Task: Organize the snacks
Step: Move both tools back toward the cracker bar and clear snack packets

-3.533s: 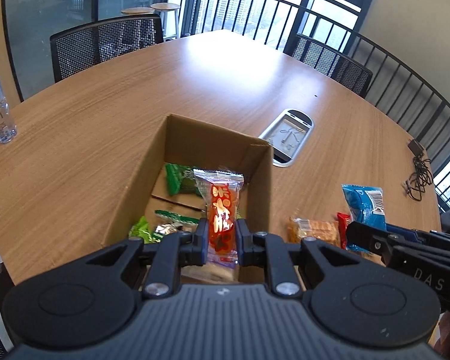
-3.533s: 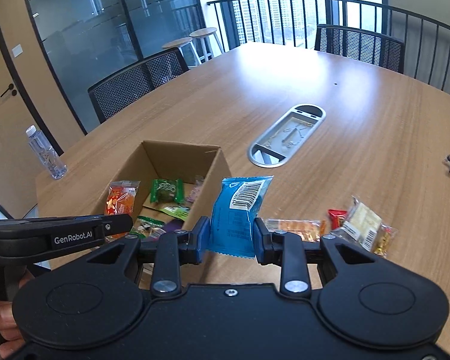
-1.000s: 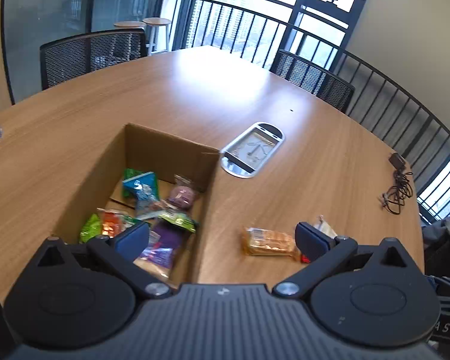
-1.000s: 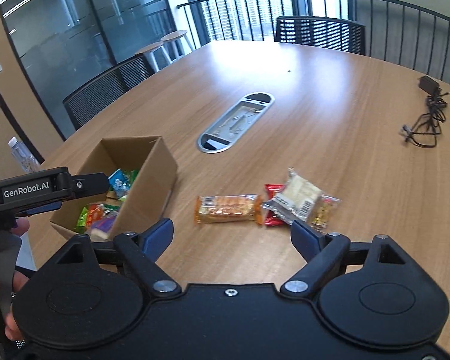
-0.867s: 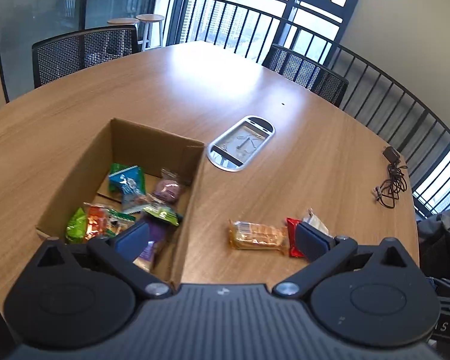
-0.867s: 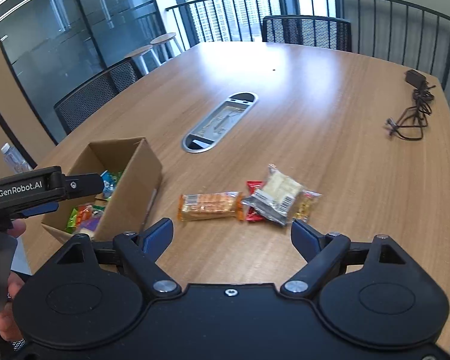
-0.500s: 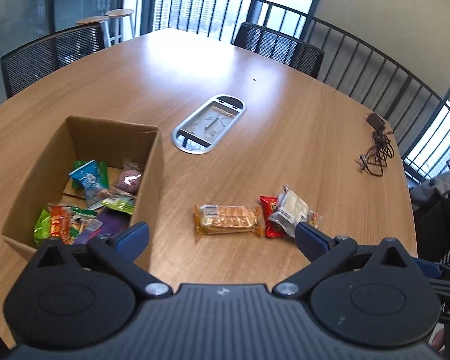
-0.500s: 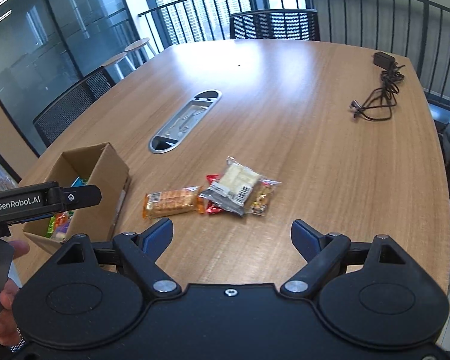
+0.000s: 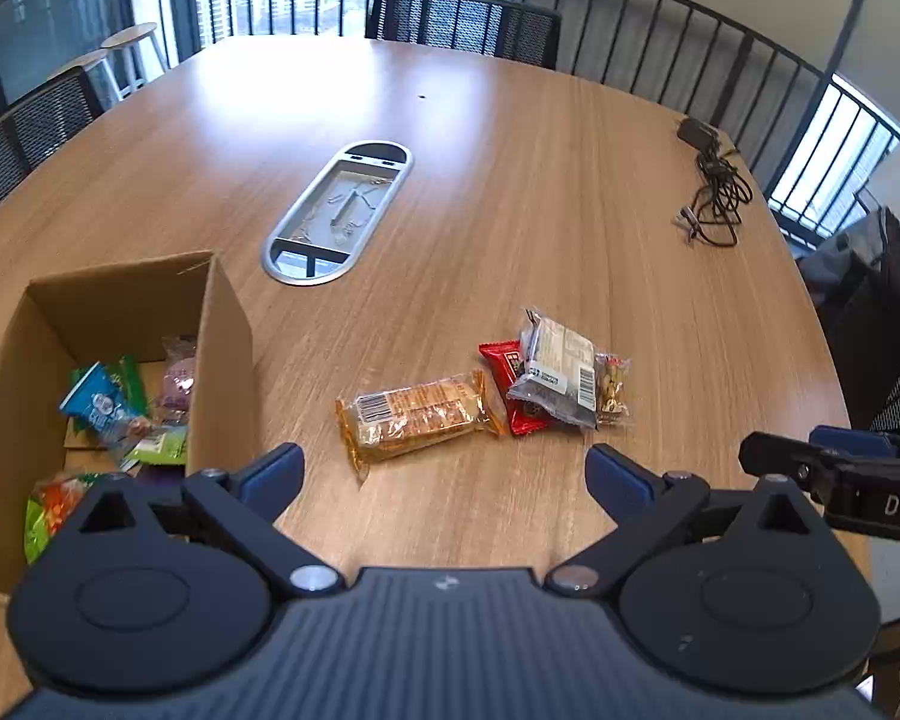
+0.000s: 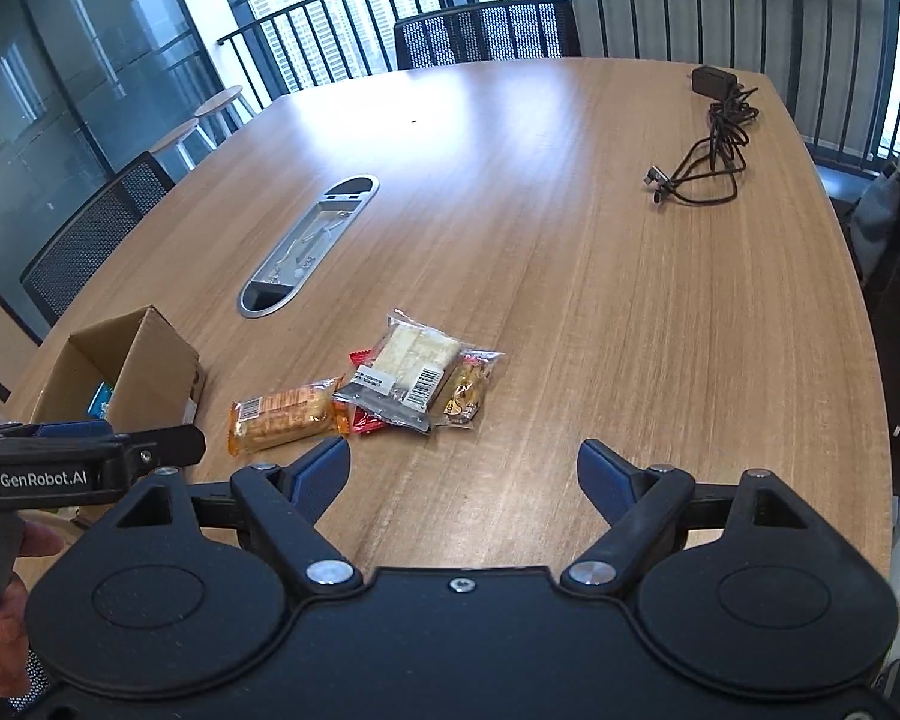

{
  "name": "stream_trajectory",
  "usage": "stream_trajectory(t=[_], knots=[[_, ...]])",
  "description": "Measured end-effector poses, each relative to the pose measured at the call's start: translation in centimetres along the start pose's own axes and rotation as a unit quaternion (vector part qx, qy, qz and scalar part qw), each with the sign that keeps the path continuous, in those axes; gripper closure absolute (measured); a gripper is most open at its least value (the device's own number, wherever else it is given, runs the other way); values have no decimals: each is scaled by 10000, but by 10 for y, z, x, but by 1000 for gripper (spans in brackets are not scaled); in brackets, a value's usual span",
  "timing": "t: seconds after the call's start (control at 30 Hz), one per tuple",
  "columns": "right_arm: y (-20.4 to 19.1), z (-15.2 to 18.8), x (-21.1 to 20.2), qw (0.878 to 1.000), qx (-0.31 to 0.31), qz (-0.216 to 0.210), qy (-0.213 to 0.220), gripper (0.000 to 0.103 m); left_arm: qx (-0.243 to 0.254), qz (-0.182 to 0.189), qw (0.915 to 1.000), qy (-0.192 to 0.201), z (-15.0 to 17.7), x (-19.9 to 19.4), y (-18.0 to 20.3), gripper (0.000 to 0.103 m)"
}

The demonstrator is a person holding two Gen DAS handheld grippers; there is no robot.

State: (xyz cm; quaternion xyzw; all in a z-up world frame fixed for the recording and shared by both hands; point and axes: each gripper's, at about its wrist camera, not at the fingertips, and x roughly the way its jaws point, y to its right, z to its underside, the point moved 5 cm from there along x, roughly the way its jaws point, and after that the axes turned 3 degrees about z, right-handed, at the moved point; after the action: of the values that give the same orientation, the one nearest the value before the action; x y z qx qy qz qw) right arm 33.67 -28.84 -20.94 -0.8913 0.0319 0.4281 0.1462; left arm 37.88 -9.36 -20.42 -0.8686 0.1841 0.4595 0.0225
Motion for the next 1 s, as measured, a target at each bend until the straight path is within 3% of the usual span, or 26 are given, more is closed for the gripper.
stream_trajectory(t=[0.1,0.47,0.67,1.0], knots=[[0,0,10,9999,68,41,-92,31,204,-35,9997,-151,-3,12,-1,6],[-4,-8,43,9993,150,99,-329,40,685,-85,9959,-580,-13,56,-7,22],[-4,-10,61,9986,182,124,-486,46,942,-118,9916,-876,-12,79,-8,22],[-2,-13,82,9976,228,131,-641,46,1276,-446,9842,-1140,-11,114,-6,23]])
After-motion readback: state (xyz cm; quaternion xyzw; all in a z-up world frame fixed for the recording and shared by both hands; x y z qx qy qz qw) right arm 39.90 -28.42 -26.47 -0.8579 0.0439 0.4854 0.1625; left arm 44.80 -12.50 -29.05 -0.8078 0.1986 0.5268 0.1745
